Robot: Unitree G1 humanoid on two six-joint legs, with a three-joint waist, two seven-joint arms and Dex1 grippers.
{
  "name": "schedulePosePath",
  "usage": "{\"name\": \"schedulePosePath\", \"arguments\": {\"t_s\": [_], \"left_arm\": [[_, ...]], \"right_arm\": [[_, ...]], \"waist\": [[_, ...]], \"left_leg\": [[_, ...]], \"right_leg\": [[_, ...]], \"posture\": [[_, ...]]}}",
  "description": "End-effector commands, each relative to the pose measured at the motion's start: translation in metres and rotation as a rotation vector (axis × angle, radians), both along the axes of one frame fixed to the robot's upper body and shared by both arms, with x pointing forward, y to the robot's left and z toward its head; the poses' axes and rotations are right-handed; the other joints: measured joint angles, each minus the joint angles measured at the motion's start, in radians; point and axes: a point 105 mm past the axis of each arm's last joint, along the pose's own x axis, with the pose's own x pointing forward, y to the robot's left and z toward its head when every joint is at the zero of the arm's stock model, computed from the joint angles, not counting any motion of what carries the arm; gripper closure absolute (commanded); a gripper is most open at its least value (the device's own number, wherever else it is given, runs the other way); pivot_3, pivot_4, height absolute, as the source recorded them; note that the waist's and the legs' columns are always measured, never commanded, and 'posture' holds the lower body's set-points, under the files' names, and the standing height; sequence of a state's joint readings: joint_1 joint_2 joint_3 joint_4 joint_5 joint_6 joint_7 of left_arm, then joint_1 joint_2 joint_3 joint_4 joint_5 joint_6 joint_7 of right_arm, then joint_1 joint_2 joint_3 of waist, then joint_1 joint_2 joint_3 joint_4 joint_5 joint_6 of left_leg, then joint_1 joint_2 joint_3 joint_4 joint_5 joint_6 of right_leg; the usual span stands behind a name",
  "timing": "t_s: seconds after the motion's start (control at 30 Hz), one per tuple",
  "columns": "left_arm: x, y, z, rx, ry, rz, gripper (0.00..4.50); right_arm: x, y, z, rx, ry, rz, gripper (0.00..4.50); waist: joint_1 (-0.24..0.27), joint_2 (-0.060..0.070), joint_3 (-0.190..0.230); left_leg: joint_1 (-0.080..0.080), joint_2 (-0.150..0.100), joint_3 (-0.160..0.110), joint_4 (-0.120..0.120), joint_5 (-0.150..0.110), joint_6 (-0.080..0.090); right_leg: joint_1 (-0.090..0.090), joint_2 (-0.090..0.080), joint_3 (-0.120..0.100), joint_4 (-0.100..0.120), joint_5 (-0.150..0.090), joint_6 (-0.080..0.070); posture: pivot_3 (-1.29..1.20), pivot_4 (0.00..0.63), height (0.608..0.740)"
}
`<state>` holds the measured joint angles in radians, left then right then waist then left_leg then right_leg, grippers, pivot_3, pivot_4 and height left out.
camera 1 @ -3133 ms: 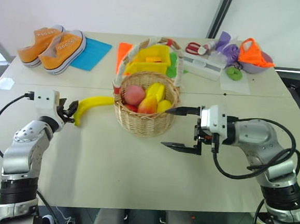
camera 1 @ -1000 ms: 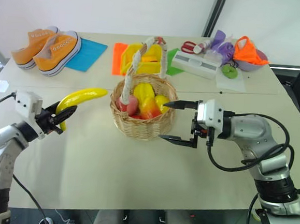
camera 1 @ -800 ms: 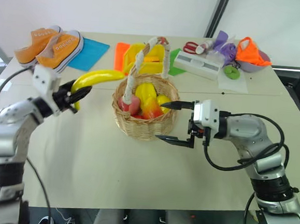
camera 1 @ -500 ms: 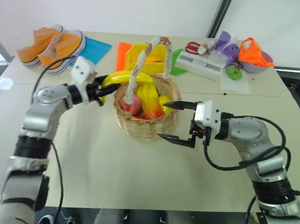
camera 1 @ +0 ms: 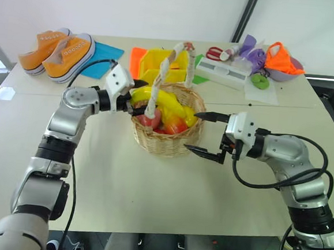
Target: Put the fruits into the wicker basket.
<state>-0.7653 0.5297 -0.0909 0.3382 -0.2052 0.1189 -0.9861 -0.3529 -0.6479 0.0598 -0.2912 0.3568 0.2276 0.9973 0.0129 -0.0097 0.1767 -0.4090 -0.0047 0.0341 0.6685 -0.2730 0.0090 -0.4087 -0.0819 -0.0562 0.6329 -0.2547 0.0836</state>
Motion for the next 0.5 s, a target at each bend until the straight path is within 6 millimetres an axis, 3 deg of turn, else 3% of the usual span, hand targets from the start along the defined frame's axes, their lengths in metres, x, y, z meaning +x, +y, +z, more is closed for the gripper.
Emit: {"name": "schedulePosePath", "arguments": {"t_s": [0.03,0.27,0.5], "left_arm": [[-0.003,0.003,0.018,-0.035,-0.077,-0.001,0.08],[-0.011,0.025,0.045,-0.235,-0.128,0.06,0.08],[-0.038,0.034,0.043,-0.316,-0.092,0.025,0.08]], "right_arm": [[-0.003,0.003,0.012,0.011,-0.055,0.018,0.0],[0.006,-0.002,0.026,0.109,-0.051,-0.017,0.0],[0.02,-0.01,0.032,0.169,-0.048,-0.068,0.0]], "waist": [[0.0,0.0,0.0],[-0.003,0.0,0.0],[0.0,0.0,0.0]], "left_leg": [[0.0,0.0,0.0,0.0,0.0,0.0],[0.0,0.001,0.0,0.0,0.0,0.0],[0.0,0.001,0.0,0.0,0.0,0.0]], "right_leg": [[0.0,0.0,0.0,0.0,0.0,0.0],[0.0,0.001,0.0,0.0,0.0,0.0],[0.0,0.0,0.001,0.0,0.0,0.0]], "posture": [[0.0,0.15,0.74],[0.0,0.15,0.74],[0.0,0.15,0.74]]}}
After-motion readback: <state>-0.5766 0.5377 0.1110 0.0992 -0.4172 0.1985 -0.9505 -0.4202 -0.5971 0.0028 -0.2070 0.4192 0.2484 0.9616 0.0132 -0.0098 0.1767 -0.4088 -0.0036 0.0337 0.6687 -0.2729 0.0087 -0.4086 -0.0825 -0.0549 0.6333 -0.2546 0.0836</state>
